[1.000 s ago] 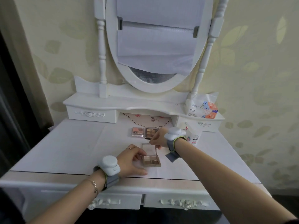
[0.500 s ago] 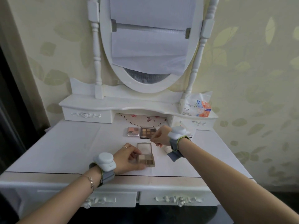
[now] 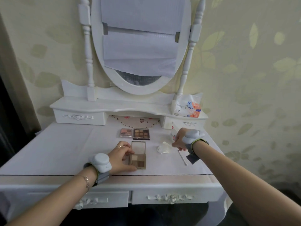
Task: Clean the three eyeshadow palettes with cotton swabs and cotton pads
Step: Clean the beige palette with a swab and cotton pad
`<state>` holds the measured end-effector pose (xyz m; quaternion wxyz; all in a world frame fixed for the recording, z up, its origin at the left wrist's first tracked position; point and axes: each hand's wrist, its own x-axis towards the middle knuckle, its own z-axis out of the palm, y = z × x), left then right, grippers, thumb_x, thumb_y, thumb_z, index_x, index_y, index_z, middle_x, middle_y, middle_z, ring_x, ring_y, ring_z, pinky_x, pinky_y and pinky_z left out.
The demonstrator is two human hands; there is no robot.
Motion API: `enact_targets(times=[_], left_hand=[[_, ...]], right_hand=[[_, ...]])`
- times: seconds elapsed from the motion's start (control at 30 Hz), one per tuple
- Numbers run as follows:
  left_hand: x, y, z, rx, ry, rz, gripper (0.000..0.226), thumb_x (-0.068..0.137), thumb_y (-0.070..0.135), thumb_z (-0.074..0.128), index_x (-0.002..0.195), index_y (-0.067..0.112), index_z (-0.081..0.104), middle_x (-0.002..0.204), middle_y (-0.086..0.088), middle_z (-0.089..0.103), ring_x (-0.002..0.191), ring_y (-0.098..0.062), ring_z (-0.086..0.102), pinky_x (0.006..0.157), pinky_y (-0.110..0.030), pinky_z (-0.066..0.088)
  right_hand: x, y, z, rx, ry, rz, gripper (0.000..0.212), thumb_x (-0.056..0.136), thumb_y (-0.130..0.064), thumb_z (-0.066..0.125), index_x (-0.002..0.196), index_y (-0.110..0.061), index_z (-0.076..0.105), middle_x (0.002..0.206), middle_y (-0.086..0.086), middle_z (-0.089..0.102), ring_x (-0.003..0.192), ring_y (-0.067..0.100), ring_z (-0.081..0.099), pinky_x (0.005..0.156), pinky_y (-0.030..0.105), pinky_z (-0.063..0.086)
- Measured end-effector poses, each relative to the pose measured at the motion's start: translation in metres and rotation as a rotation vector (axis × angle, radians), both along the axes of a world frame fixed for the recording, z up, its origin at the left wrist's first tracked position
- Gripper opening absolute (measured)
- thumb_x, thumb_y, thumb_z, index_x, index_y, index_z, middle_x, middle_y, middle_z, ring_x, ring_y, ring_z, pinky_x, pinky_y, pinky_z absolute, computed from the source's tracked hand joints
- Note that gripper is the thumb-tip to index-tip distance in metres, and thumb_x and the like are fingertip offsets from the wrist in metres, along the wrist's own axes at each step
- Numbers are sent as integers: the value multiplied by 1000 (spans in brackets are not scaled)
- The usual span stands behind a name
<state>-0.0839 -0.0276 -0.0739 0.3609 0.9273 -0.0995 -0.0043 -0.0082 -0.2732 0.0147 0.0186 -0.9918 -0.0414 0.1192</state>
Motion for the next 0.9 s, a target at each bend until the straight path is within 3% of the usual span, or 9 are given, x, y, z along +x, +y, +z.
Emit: enact_targets(times=[0.1, 0.23, 0.4, 0.5, 0.57, 0.63, 0.7, 0.77, 0.9], left_hand=[[0, 0, 0, 35, -7, -9, 71, 54, 51, 79, 112, 18, 55, 126, 10, 23, 87, 2, 44, 68, 3, 34], [1, 1, -1, 75, -6, 2, 60, 68, 32, 81, 118, 13, 54, 134, 9, 23, 90, -4, 44, 67, 5, 33], [0, 0, 3, 70, 6, 6, 82, 35, 70, 56, 107, 30, 49, 137, 12, 28, 81, 2, 47, 66, 2, 34], [1, 2, 2, 83, -3, 7, 81, 34, 72, 52, 105, 33, 46, 142, 10, 29, 88, -7, 52, 67, -3, 34], [2, 3, 0, 88, -2, 10, 82, 34, 72, 52, 105, 33, 46, 143, 10, 29, 90, -9, 53, 67, -4, 33], [3, 2, -2, 66, -5, 11, 84, 34, 72, 52, 107, 31, 49, 143, 10, 30, 90, -8, 52, 66, 1, 34], [2, 2, -4, 31, -10, 13, 85, 34, 70, 53, 109, 29, 51, 143, 9, 31, 96, -6, 50, 67, 3, 34], [1, 2, -5, 1, -15, 15, 81, 35, 69, 54, 106, 30, 50, 144, 7, 31, 102, -4, 48, 70, 4, 33], [0, 1, -6, -33, -32, 9, 85, 36, 67, 56, 110, 25, 53, 143, 6, 32, 105, -1, 44, 71, 6, 32]], right_hand=[[-5, -2, -4, -208, 137, -18, 30, 89, -34, 51, 63, -19, 46, 73, -5, 55, 74, 16, 52, 66, 20, 39], [-12, -6, -7, -205, 316, -30, 31, 90, -22, 48, 60, -16, 42, 36, -8, 46, 34, 8, 42, 49, 19, 28], [-14, -9, -11, -205, 314, -44, 24, 86, -15, 49, 62, -20, 50, 30, -10, 47, 21, 4, 40, 45, 13, 29], [-14, -10, -13, -158, 318, -46, 26, 87, -13, 51, 62, -19, 49, 48, -6, 51, 32, 4, 44, 43, 12, 31], [-14, -9, -14, -161, 302, -53, 27, 87, -15, 54, 61, -19, 48, 41, -8, 50, 46, 7, 44, 41, 13, 32], [-14, -7, -14, -228, 249, -28, 22, 85, -22, 58, 64, -23, 50, 55, -11, 57, 61, 9, 50, 51, 15, 34], [-14, -5, -15, -250, 185, -17, 4, 82, -26, 58, 82, -26, 54, 88, -10, 62, 81, 11, 54, 69, 18, 38], [-13, -5, -18, -207, 160, -33, 16, 81, -28, 57, 97, -27, 56, 104, -8, 64, 93, 12, 58, 81, 21, 40], [-11, -19, -25, 117, 120, -17, 8, 79, -14, 56, 79, -21, 61, 72, -4, 70, 67, 16, 67, 70, 23, 51]])
